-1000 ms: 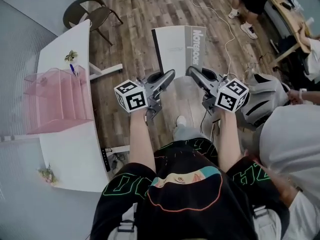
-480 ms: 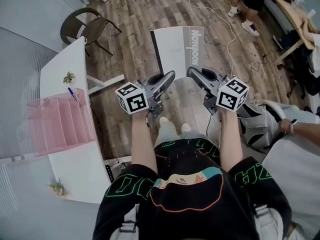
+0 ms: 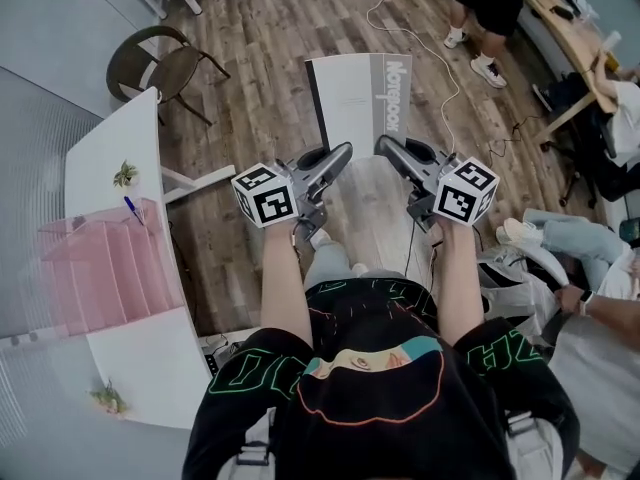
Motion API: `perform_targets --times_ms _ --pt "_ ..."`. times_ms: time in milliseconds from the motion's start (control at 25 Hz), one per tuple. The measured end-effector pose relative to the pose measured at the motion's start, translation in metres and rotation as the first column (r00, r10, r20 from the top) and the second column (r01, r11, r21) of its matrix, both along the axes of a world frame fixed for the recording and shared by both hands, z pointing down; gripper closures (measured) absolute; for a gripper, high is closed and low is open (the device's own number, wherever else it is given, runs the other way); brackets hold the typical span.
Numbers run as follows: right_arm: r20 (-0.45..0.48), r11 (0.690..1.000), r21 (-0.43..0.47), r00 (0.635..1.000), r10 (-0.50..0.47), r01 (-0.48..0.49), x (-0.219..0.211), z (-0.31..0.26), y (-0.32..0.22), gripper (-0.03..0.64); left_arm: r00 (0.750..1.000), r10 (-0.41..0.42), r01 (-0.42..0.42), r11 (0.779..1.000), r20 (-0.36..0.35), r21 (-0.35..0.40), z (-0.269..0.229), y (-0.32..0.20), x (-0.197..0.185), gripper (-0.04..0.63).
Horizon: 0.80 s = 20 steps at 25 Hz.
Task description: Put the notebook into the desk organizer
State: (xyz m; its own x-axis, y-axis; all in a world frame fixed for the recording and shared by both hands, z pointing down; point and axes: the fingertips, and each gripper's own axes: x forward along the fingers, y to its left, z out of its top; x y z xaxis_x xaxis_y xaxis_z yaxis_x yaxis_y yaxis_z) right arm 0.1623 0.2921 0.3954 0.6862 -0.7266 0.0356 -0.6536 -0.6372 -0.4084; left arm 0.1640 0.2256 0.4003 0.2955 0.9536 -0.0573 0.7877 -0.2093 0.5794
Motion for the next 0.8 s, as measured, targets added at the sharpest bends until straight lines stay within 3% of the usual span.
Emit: perform_targets --times_ms 440,800 --pt "0.061 0.993 -0.030 0.992 -0.111 0.113 0.101 0.011 -0.076 0.600 0.990 -0.127 0.129 0.991 0.064 -0.034 0.012 -0.076 0.093 0.592" --pt "0.069 0.949 -0.032 0.948 -0.312 0.315 0.154 0.007 -0.182 0.600 0.941 -0.332 0.335 0.942 0.073 -0.032 0.007 -0.180 0.132 0.592"
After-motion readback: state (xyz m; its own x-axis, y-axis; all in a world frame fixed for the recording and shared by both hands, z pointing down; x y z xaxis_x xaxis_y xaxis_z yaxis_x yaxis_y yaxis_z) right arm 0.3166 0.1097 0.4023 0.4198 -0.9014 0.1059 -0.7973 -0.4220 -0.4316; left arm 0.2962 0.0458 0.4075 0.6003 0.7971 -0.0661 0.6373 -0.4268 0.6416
